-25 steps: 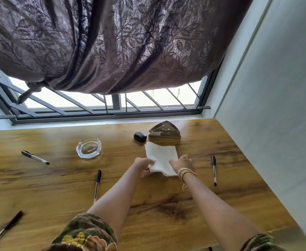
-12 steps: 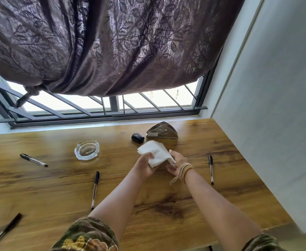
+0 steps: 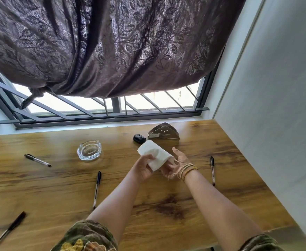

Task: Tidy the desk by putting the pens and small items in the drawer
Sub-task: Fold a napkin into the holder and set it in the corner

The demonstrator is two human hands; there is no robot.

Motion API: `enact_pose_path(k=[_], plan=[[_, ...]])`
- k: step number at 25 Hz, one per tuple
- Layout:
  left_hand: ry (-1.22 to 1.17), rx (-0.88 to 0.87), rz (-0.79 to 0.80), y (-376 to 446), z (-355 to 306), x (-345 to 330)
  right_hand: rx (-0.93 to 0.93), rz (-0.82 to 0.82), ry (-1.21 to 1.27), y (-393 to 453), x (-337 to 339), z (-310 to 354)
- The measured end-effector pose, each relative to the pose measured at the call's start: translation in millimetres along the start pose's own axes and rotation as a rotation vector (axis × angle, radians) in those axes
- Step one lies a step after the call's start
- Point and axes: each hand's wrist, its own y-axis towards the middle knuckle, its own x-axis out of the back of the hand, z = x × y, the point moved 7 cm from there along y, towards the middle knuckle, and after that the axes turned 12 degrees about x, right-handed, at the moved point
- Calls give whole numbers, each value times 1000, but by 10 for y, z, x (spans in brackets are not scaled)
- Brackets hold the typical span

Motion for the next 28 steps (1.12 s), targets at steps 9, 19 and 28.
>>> enact_pose_path(k=[9,19,28], plan=[[173,-11,-12,-26,-44,-36,229,4,-76,37,-113,250],[60,-104,-126,75,-174,43,569,-64,-490,53,-61,598],[287,76,-417,89,-159,3,1073,174,-1255,-170,-568,594]])
